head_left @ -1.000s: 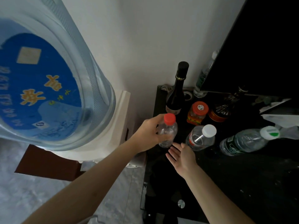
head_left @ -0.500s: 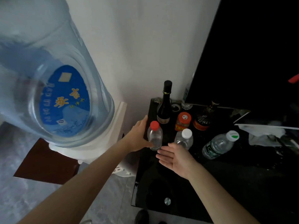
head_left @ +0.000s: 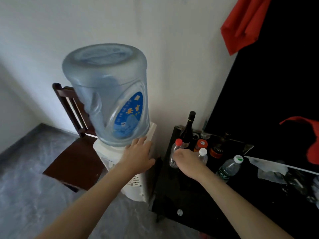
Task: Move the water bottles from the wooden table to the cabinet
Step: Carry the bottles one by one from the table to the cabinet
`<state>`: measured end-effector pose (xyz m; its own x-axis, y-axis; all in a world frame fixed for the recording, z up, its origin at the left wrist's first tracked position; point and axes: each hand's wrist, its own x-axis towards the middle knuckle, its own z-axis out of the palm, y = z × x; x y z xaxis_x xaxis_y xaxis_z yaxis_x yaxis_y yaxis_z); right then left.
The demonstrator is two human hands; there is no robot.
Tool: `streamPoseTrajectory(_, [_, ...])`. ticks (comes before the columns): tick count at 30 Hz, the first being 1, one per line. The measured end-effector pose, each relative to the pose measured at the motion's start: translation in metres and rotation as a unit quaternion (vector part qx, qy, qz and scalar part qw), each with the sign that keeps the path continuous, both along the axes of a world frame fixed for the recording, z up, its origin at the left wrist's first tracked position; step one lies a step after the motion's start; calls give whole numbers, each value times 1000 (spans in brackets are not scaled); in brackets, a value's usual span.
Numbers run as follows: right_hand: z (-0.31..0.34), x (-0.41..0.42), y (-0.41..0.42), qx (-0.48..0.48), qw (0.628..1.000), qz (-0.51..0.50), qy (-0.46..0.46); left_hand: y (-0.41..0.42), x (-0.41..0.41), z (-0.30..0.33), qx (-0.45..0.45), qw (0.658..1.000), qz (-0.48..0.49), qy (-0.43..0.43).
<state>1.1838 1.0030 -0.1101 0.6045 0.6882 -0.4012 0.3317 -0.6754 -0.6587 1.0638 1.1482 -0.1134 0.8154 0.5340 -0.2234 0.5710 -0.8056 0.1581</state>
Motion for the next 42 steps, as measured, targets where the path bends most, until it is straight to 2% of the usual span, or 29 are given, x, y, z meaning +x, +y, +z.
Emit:
streamPoseTrajectory(3, [17,-37,8,-16,992,82,-99,0,-39,19,44,999,13,-19])
streamPoseTrajectory(6, [32,-78,21,-29,962,157,-219,3,-88,29,68,996,48,-34])
streamPoseTrajectory(8, [37,-108,33,-26,947,192,-256,3,-130,31,81,993,81,-33])
streamPoseTrajectory(15, [41,-250,70,-33,891,340,-300,-18,-305,36,52,974,220,-3])
streamPoseTrajectory(24, [46,-459,106,30,778,548,-306,-69,-523,40,46,906,420,11])
streamPoseTrajectory(28, [45,-544,110,60,708,639,-294,-103,-600,41,42,845,534,0])
streamPoseTrajectory(33, [47,-631,110,93,628,725,-267,-153,-672,44,44,738,673,27])
streamPoseTrajectory(37, [54,-691,103,126,557,779,-258,-189,-706,48,47,660,749,46])
streamPoseTrajectory(42, [53,-751,87,161,476,833,-232,-229,-727,52,41,578,814,37])
